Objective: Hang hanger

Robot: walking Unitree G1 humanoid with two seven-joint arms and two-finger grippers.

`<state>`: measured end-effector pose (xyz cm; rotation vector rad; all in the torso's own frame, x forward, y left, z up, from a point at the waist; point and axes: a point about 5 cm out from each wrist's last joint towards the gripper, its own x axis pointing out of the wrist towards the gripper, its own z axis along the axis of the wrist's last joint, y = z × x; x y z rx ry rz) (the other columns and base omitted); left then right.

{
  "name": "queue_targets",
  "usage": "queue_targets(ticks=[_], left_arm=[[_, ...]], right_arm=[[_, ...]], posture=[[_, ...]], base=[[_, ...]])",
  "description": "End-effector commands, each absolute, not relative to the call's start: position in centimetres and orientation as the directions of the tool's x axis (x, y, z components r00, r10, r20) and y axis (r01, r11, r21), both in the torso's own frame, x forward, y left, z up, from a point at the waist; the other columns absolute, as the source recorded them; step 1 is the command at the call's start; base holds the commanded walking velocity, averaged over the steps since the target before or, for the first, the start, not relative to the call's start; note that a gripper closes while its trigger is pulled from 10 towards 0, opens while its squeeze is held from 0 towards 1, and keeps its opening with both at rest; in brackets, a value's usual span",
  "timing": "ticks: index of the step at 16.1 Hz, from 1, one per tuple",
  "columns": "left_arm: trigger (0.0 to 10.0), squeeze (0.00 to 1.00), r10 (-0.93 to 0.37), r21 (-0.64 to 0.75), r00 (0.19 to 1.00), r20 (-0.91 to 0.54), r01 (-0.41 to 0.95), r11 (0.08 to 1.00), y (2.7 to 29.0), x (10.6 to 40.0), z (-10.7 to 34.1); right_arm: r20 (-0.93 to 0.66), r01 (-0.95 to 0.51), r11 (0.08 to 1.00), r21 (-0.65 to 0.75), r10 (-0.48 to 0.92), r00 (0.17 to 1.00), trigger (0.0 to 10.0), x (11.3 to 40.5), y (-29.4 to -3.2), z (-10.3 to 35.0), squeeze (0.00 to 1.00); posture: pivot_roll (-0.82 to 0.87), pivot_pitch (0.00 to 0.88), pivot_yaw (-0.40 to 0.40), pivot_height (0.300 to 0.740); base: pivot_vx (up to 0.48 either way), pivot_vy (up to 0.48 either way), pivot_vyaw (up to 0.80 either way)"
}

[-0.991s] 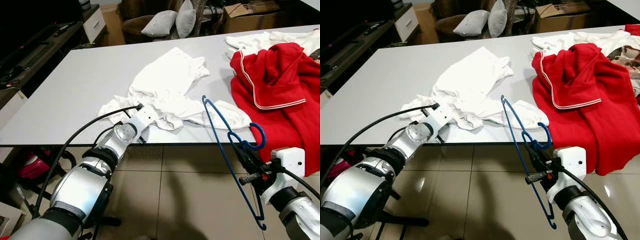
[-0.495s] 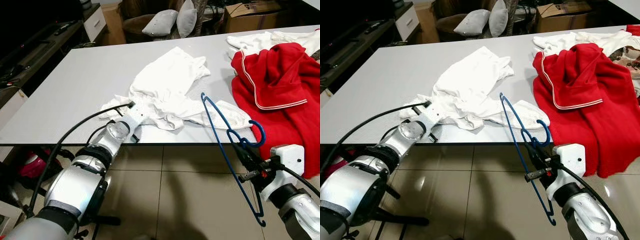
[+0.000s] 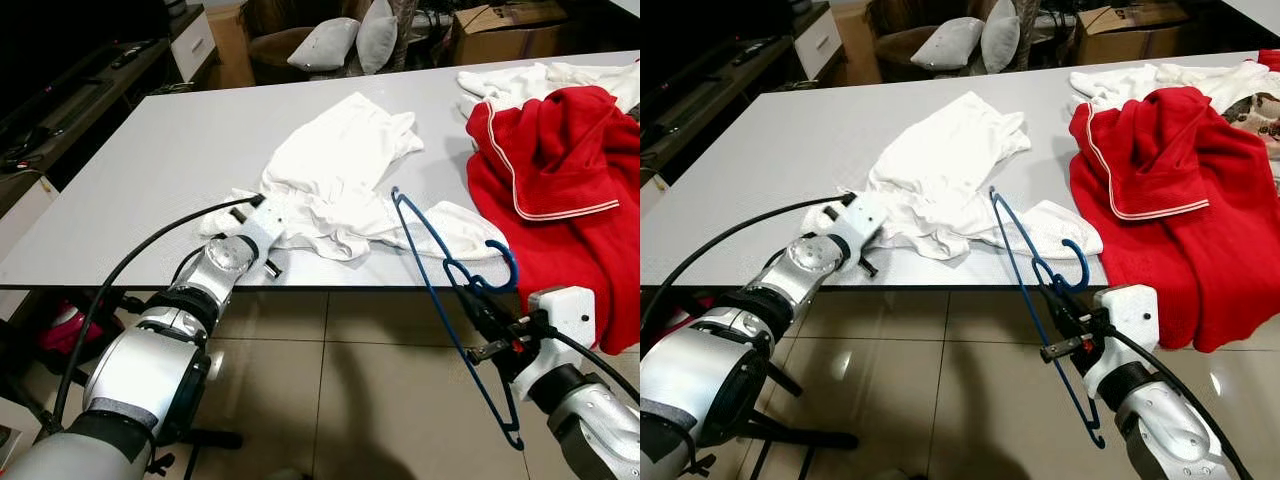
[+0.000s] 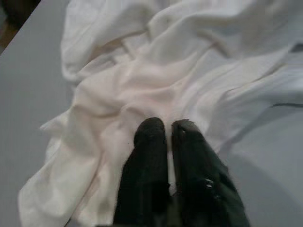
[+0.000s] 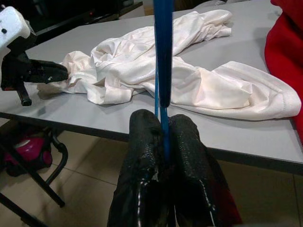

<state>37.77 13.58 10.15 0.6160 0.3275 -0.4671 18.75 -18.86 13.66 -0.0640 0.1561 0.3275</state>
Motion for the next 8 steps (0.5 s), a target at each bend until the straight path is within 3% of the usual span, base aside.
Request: queue_targets(ticks=[1, 8], left_arm=[[10.0, 1.0, -0.318, 0.485, 0.842, -0.437, 0.518, 0.705, 14.4, 37.6, 9.9], [10.0, 1.0, -0.313, 0.457, 0.855, -0.414, 0.492, 0.741, 15.6, 37.3, 9.6]], right_arm=[[-0.159, -0.345, 0.938, -0.028, 0.336, 0.928, 10.0, 18.7, -18.4, 13.8, 0.0], [-0.175, -0.354, 0.934, -0.043, 0.341, 0.923, 10.0, 17.8, -18.1, 13.8, 0.0]], posture=[[-0.06, 0.019, 0.202, 0.74], [-0.08, 0.084, 0.186, 0.74]], base=[[0.0, 0.0, 0.0], [0.0, 0.0, 0.0]])
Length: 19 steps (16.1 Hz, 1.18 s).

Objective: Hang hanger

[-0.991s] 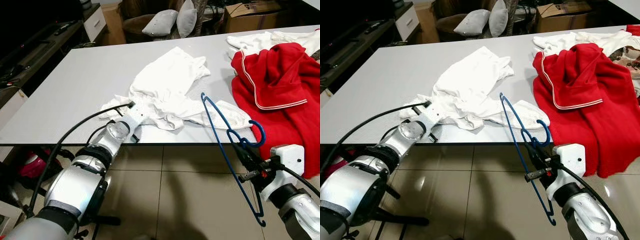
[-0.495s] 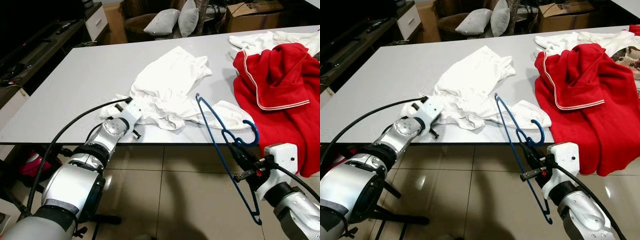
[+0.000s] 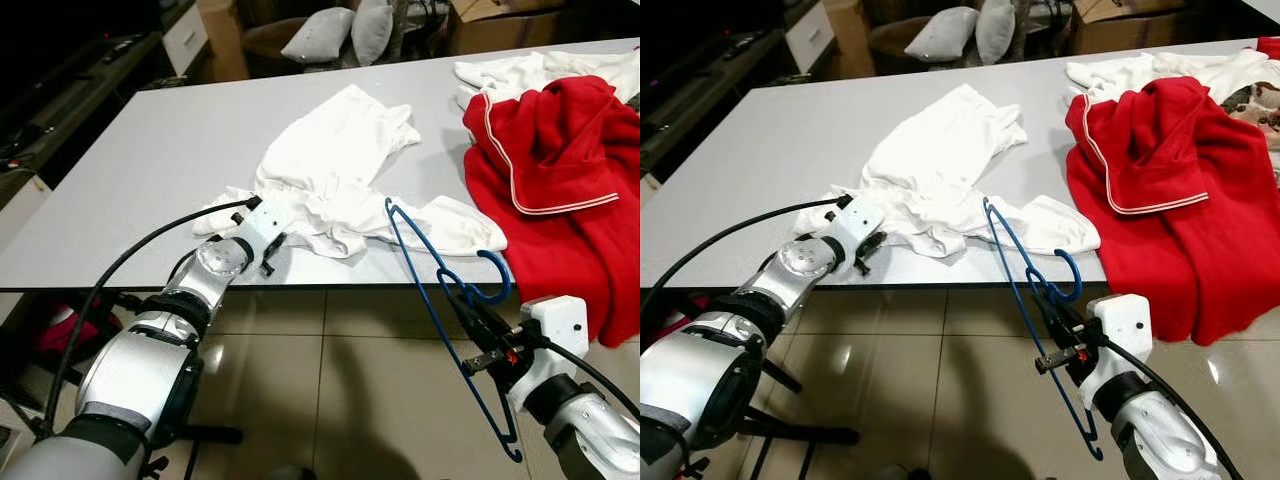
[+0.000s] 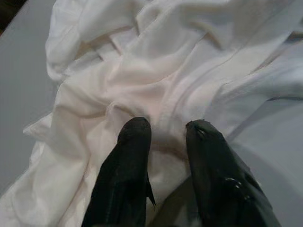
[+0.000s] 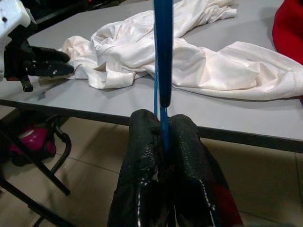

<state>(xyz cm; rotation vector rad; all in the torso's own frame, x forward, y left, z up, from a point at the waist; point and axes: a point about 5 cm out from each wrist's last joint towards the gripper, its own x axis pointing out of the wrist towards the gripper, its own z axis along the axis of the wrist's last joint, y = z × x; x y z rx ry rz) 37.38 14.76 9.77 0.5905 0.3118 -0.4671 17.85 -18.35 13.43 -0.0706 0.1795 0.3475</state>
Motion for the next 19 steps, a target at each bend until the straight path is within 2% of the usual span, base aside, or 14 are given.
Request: queue_targets(ticks=[1, 4, 5, 6, 7, 8, 19], left_arm=[[10.0, 1.0, -0.298, 0.452, 0.862, -0.41, 0.476, 0.754, 15.7, 37.2, 9.5], [10.0, 1.0, -0.296, 0.307, 0.864, -0.407, 0.434, 0.847, 15.7, 37.0, 9.0], [10.0, 1.0, -0.299, 0.302, 0.862, -0.408, 0.437, 0.848, 15.6, 37.0, 9.0], [10.0, 0.43, -0.296, 0.295, 0.857, -0.423, 0.439, 0.848, 15.6, 36.9, 8.7], [4.0, 0.05, -0.294, 0.294, 0.852, -0.434, 0.442, 0.848, 15.7, 36.8, 8.6], [0.0, 0.0, -0.29, 0.293, 0.849, -0.442, 0.442, 0.848, 15.8, 36.8, 8.5], [0.0, 0.0, -0.378, 0.208, 0.802, -0.462, 0.512, 0.833, 16.3, 36.8, 9.1]], right_arm=[[-0.182, -0.358, 0.933, -0.045, 0.345, 0.921, 10.0, 17.6, -18.1, 13.9, 0.0], [-0.208, -0.383, 0.923, -0.043, 0.367, 0.907, 10.0, 17.2, -18.5, 14.3, 0.0], [-0.21, -0.385, 0.922, -0.045, 0.368, 0.906, 10.0, 17.2, -18.5, 14.3, 0.0], [-0.214, -0.39, 0.919, -0.049, 0.372, 0.903, 10.0, 17.4, -18.7, 14.4, 0.0], [-0.215, -0.393, 0.918, -0.05, 0.374, 0.902, 10.0, 17.5, -18.8, 14.5, 0.0], [-0.214, -0.394, 0.918, -0.051, 0.375, 0.902, 10.0, 17.6, -18.8, 14.5, 0.0], [-0.203, -0.388, 0.921, -0.042, 0.373, 0.905, 10.0, 18.3, -18.6, 14.4, 0.0]], posture=[[-0.09, 0.093, 0.173, 0.74], [-0.12, 0.117, 0.125, 0.74], [-0.12, 0.117, 0.125, 0.74], [-0.12, 0.121, 0.108, 0.74], [-0.11, 0.12, 0.104, 0.74], [-0.11, 0.119, 0.101, 0.74], [-0.08, 0.09, 0.123, 0.74]], base=[[0.0, 0.0, 0.0], [0.0, 0.0, 0.0], [0.0, 0.0, 0.0], [0.0, 0.0, 0.0], [0.0, 0.0, 0.0], [0.0, 0.0, 0.0], [0.0, 0.0, 0.0]])
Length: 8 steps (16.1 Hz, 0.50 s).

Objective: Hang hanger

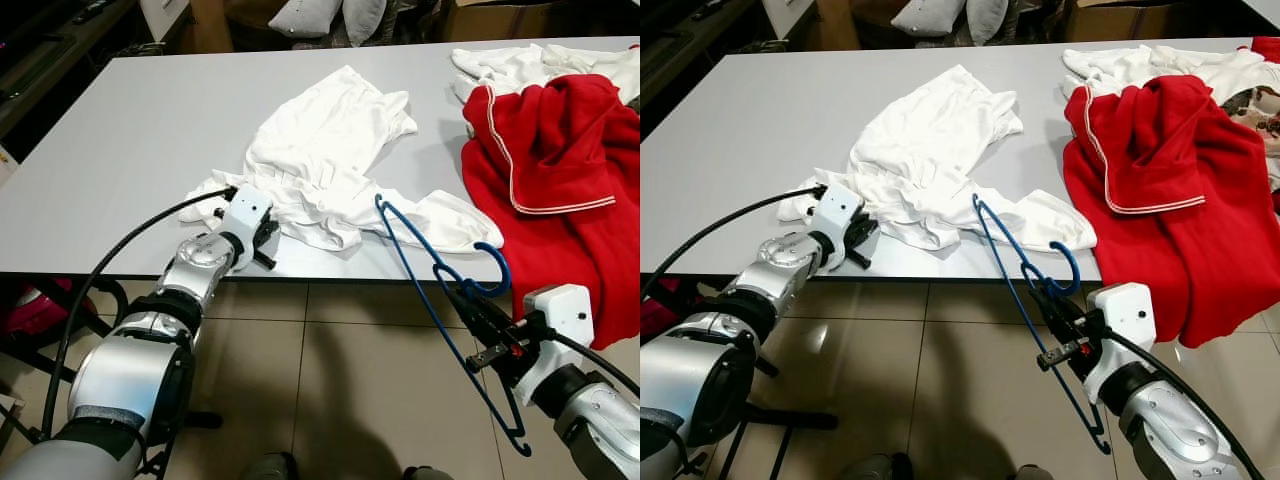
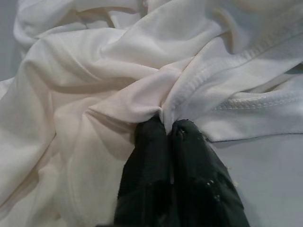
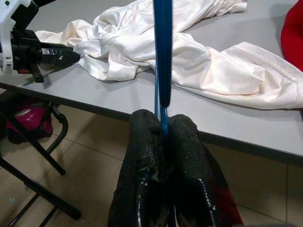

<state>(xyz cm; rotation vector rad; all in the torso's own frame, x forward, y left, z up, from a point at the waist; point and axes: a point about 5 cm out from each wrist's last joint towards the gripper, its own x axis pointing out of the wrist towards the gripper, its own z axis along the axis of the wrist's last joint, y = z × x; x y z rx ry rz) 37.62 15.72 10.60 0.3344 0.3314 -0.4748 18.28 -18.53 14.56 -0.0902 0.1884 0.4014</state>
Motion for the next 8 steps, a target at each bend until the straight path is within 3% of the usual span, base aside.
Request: queue_targets(ticks=[1, 5, 8], left_arm=[[0.0, 0.0, -0.396, 0.186, 0.794, -0.461, 0.523, 0.832, 16.3, 36.9, 9.2], [0.0, 0.0, -0.485, 0.077, 0.774, -0.407, 0.559, 0.826, 16.6, 37.6, 11.2], [0.0, 0.0, -0.56, 0.048, 0.751, -0.351, 0.611, 0.79, 16.7, 38.4, 13.7]], right_arm=[[-0.2, -0.384, 0.922, -0.043, 0.369, 0.908, 10.0, 18.3, -18.7, 14.4, 0.0], [-0.166, -0.378, 0.925, -0.032, 0.368, 0.915, 10.0, 18.5, -19.5, 14.7, 0.0], [-0.119, -0.448, 0.894, 0.007, 0.446, 0.887, 10.0, 18.5, -19.6, 15.6, 0.0]], posture=[[-0.07, 0.084, 0.126, 0.74], [-0.05, 0.062, 0.127, 0.74], [-0.03, 0.042, 0.131, 0.74]], base=[[0.0, 0.0, 0.0], [0.0, 0.0, 0.0], [0.0, 0.0, 0.0]])
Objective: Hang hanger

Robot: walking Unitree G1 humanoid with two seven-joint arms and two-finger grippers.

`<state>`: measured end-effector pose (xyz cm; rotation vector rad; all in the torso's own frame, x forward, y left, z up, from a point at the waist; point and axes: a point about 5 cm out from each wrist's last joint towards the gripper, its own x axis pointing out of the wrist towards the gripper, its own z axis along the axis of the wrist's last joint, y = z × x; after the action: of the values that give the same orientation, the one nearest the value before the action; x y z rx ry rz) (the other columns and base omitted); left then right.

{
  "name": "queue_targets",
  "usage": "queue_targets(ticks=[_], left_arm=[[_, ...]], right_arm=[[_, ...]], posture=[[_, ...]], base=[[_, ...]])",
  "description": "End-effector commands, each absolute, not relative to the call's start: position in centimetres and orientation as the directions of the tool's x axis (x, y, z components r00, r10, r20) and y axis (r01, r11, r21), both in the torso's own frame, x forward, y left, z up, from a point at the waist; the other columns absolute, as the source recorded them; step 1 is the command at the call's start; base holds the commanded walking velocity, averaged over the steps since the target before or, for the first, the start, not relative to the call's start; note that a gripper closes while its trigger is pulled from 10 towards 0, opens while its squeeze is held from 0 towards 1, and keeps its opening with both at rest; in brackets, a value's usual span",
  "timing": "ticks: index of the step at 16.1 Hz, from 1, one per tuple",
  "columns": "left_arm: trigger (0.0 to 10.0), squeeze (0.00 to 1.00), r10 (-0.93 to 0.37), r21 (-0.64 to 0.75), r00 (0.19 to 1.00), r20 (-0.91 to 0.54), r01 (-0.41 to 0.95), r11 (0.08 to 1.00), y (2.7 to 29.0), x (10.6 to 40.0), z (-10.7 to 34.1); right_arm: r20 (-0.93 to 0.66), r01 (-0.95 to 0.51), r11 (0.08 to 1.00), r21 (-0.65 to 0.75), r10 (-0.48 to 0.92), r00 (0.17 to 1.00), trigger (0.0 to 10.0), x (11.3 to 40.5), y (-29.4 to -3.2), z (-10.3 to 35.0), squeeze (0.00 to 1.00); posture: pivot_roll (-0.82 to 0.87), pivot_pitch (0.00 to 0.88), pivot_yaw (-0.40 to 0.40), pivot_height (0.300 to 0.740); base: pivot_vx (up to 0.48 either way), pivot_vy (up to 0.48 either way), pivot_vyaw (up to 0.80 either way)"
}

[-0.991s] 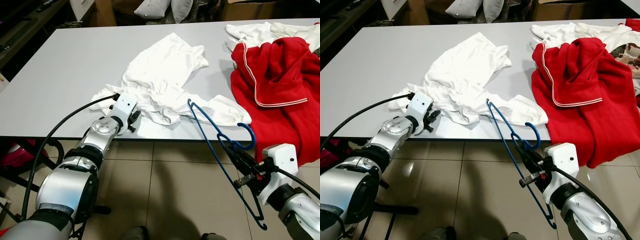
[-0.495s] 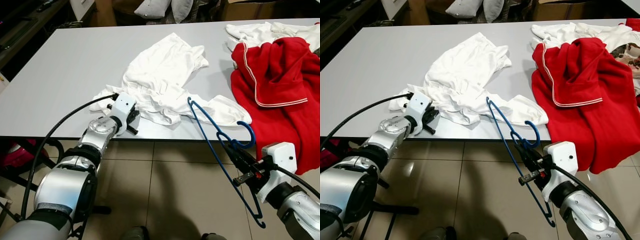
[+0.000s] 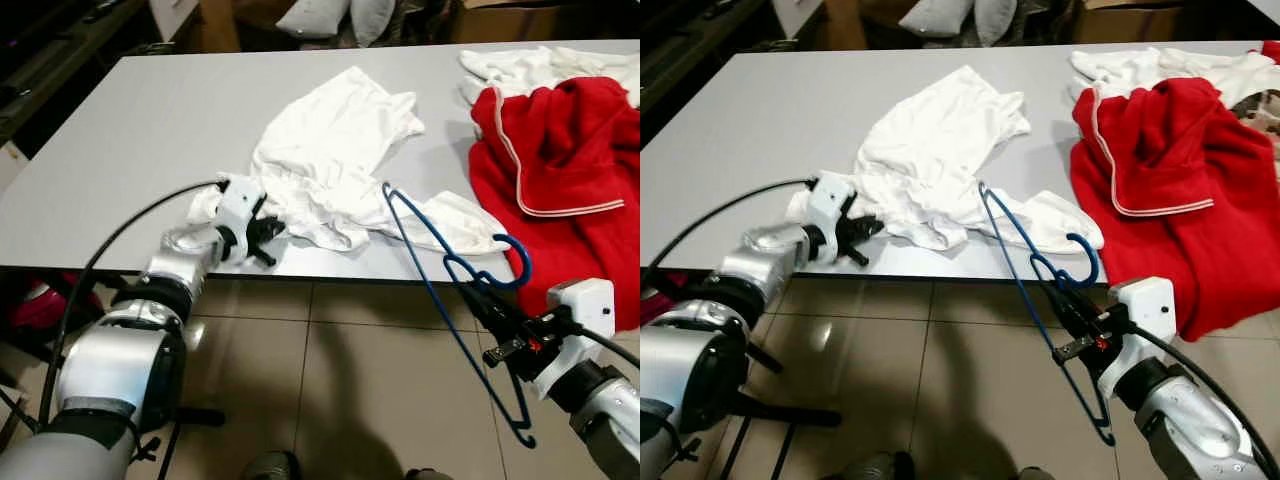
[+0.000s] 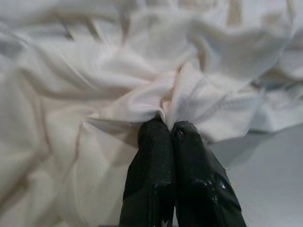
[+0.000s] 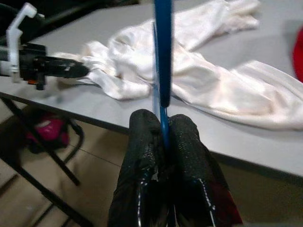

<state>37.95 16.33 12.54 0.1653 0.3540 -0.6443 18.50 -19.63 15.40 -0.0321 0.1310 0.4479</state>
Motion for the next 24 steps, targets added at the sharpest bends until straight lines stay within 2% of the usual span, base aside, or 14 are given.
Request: queue_targets(ticks=[1, 4, 6, 8, 13, 14, 17, 18, 19, 20, 21, 22, 24], left_arm=[[0.0, 0.0, -0.6, 0.02, 0.733, -0.32, 0.639, 0.769, 16.7, 38.7, 15.0], [0.0, 0.0, -0.684, 0.042, 0.652, -0.327, 0.733, 0.678, 16.2, 38.7, 16.3], [0.0, 0.0, -0.684, 0.118, 0.65, -0.33, 0.748, 0.654, 16.0, 38.9, 17.2], [0.0, 0.0, -0.687, 0.135, 0.661, -0.301, 0.743, 0.656, 15.9, 39.1, 18.3], [0.0, 0.0, -0.709, 0.138, 0.654, -0.265, 0.753, 0.643, 15.8, 38.9, 19.5], [0.0, 0.0, -0.671, 0.148, 0.694, -0.263, 0.716, 0.682, 16.1, 38.9, 19.2], [0.0, 0.0, -0.633, 0.167, 0.711, -0.307, 0.694, 0.7, 15.9, 38.4, 17.3], [2.5, 0.0, -0.599, 0.192, 0.725, -0.341, 0.677, 0.71, 16.1, 38.1, 16.1], [1.7, 0.0, -0.561, 0.205, 0.749, -0.351, 0.646, 0.735, 16.5, 38.0, 15.6], [1.7, 0.0, -0.546, 0.213, 0.76, -0.353, 0.633, 0.744, 16.7, 38.0, 15.4], [0.0, 0.0, -0.543, 0.199, 0.764, -0.347, 0.626, 0.754, 16.8, 38.0, 15.4], [0.0, 0.0, -0.572, 0.151, 0.754, -0.322, 0.638, 0.755, 16.7, 37.8, 15.8], [0.0, 0.0, -0.594, 0.141, 0.741, -0.312, 0.654, 0.743, 16.5, 37.6, 16.0]], right_arm=[[-0.101, -0.48, 0.877, 0.025, 0.48, 0.872, 10.0, 18.6, -19.4, 15.9, 0.0], [-0.08, -0.529, 0.846, 0.075, 0.533, 0.842, 10.0, 19.1, -18.8, 16.1, 0.0], [-0.116, -0.614, 0.779, 0.124, 0.626, 0.771, 10.0, 18.6, -17.8, 15.6, 0.0], [-0.168, -0.66, 0.736, 0.149, 0.677, 0.717, 10.0, 18.2, -17.3, 14.7, 0.0], [-0.224, -0.609, 0.785, 0.117, 0.618, 0.754, 10.0, 18.9, -18.1, 13.8, 0.0], [-0.185, -0.618, 0.775, 0.128, 0.631, 0.753, 10.0, 18.5, -18.2, 14.5, 0.0], [-0.206, -0.64, 0.759, 0.117, 0.649, 0.732, 10.0, 17.6, -18.1, 14.5, 0.0], [-0.226, -0.642, 0.759, 0.108, 0.648, 0.727, 10.0, 17.2, -18.2, 14.3, 0.0], [-0.239, -0.644, 0.758, 0.103, 0.647, 0.724, 10.0, 16.9, -18.3, 14.3, 0.0], [-0.244, -0.645, 0.757, 0.101, 0.647, 0.722, 10.0, 16.8, -18.4, 14.3, 0.0], [-0.245, -0.64, 0.762, 0.098, 0.641, 0.727, 10.0, 16.7, -18.6, 14.3, 0.0], [-0.236, -0.612, 0.785, 0.091, 0.615, 0.753, 10.0, 16.7, -19.0, 14.5, 0.0], [-0.222, -0.574, 0.814, 0.09, 0.579, 0.785, 10.0, 17.3, -19.5, 14.5, 0.0]], posture=[[-0.03, 0.039, 0.131, 0.74], [-0.01, 0.022, 0.132, 0.74], [0.0, 0.016, 0.129, 0.74], [0.01, 0.014, 0.129, 0.74], [0.02, 0.012, 0.125, 0.74], [0.03, 0.012, 0.124, 0.74], [0.02, 0.007, 0.142, 0.74], [0.01, 0.003, 0.146, 0.74], [0.01, 0.001, 0.149, 0.74], [0.01, 0.001, 0.149, 0.74], [0.01, 0.001, 0.149, 0.74], [0.01, 0.0, 0.151, 0.74], [0.01, 0.0, 0.153, 0.74]], base=[[0.0, 0.0, 0.0], [0.0, 0.0, 0.0], [0.0, 0.0, 0.0], [0.0, 0.0, 0.0], [0.0, 0.0, 0.0], [0.0, 0.0, 0.0], [0.0, 0.0, 0.0], [0.0, 0.0, 0.0], [0.0, 0.0, 0.0], [0.0, 0.0, 0.0], [0.0, 0.0, 0.0], [0.0, 0.0, 0.0], [0.0, 0.0, 0.0]])
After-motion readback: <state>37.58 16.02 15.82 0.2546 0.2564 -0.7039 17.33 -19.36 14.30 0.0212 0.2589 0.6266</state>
